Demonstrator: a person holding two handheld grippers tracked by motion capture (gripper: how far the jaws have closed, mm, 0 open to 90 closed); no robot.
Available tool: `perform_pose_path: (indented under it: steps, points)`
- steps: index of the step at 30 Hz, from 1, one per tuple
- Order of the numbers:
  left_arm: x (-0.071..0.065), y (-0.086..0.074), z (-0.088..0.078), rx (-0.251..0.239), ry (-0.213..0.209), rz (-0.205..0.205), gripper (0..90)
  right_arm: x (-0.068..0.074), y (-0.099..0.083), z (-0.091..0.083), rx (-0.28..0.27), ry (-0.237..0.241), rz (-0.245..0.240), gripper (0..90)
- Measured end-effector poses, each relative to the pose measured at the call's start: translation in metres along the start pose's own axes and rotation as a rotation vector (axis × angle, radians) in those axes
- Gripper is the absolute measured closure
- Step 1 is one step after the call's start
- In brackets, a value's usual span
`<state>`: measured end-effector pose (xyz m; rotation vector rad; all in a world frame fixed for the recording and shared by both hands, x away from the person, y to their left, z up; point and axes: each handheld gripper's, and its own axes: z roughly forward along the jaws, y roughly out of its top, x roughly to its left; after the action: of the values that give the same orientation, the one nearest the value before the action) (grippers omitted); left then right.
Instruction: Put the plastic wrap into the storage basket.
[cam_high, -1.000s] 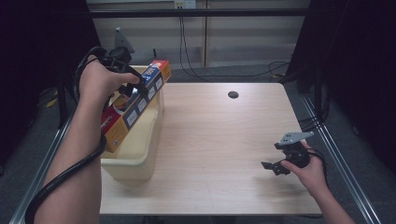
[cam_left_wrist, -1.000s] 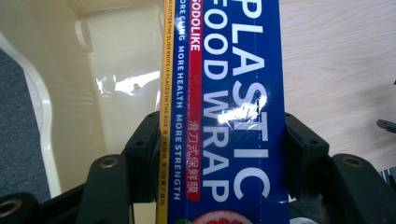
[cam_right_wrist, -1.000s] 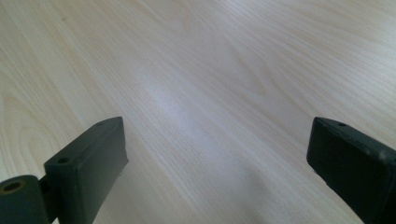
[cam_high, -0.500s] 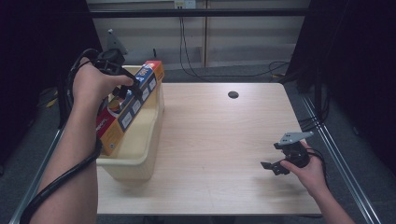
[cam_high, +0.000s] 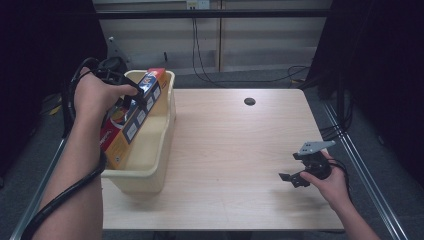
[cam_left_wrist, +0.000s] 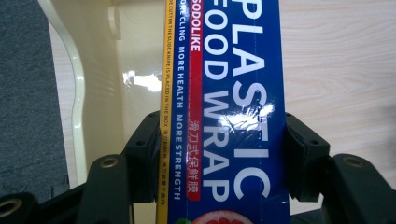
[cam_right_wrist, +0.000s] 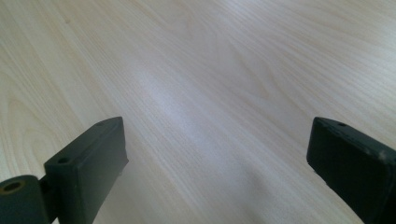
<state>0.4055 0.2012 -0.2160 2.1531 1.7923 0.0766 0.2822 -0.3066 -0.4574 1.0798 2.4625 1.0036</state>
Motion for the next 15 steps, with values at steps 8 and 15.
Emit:
perform_pose_path:
  steps: [8,15]
  points:
    - [0.003,-0.003,0.007,0.015,0.013,-0.020,40.9,-0.001,-0.001,0.000,-0.005,0.007,0.000,4.6]
    - [0.004,-0.004,0.015,0.020,0.029,-0.042,40.8,-0.001,-0.001,-0.002,-0.011,0.005,0.002,4.7]
